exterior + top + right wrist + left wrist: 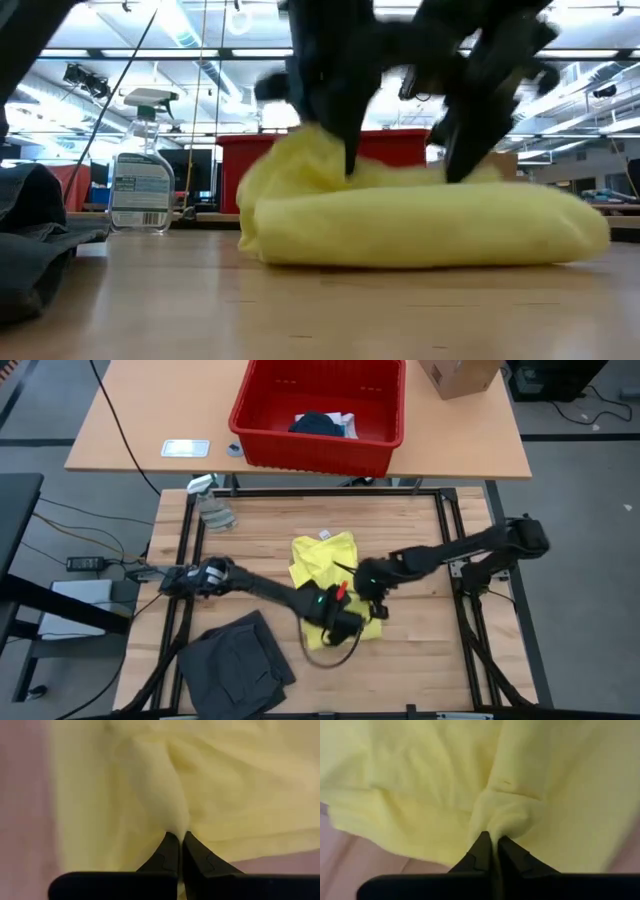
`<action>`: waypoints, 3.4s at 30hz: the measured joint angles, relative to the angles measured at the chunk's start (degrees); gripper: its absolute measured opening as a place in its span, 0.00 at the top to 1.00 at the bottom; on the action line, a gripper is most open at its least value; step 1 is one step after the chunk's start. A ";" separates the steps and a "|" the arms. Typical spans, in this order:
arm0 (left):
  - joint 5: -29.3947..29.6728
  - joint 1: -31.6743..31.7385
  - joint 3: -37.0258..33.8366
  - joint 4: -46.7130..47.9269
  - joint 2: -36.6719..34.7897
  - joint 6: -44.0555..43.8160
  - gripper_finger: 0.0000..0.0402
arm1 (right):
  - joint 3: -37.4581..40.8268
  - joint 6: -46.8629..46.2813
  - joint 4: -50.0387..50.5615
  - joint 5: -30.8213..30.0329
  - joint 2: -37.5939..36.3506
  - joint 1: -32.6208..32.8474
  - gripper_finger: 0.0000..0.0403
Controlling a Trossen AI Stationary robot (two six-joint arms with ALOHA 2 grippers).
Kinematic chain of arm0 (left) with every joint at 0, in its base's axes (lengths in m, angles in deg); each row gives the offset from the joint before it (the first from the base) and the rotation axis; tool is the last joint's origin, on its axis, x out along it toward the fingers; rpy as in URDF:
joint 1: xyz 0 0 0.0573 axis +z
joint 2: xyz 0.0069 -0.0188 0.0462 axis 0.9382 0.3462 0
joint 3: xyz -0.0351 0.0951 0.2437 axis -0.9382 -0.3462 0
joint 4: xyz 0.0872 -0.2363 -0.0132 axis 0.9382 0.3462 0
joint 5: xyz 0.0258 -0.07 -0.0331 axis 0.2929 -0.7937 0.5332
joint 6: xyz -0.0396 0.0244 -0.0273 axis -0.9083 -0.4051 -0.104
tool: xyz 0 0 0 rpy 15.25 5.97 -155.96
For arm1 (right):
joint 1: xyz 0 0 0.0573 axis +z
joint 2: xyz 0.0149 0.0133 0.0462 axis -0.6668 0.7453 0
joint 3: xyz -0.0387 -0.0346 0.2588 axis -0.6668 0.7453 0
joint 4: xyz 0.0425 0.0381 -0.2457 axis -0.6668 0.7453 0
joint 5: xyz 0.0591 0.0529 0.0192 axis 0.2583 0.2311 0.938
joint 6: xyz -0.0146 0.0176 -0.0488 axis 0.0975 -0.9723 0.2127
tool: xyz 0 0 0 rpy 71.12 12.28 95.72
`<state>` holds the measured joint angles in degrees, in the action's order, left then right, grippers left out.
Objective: Fold Laundry from Bin
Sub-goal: Fold the yellow shirt
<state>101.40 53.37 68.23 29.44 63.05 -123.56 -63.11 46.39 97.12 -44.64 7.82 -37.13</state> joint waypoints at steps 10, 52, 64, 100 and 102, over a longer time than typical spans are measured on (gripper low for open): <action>-1.48 3.94 -3.89 4.42 -1.73 -0.30 0.72 | 0.00 -6.76 -0.04 -0.16 2.50 -5.88 0.64; -5.99 -9.58 -26.49 -39.07 -7.62 5.83 0.96 | 0.15 -10.88 -3.57 -9.96 9.26 24.98 0.96; 1.20 -7.03 -1.49 -5.66 -8.84 5.80 0.96 | -0.37 -5.46 -0.22 -5.93 -13.60 13.70 0.97; 3.12 11.23 -16.07 -2.40 -24.36 -1.83 0.68 | 1.90 -5.17 -30.75 0.16 9.76 -7.43 0.64; 3.71 8.26 -16.10 -2.54 -24.36 -3.46 0.68 | 1.92 -6.69 -30.30 -1.25 12.85 -6.79 0.67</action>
<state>105.12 61.62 52.14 26.90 38.69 -127.02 -61.19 39.70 66.82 -45.89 20.67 -43.92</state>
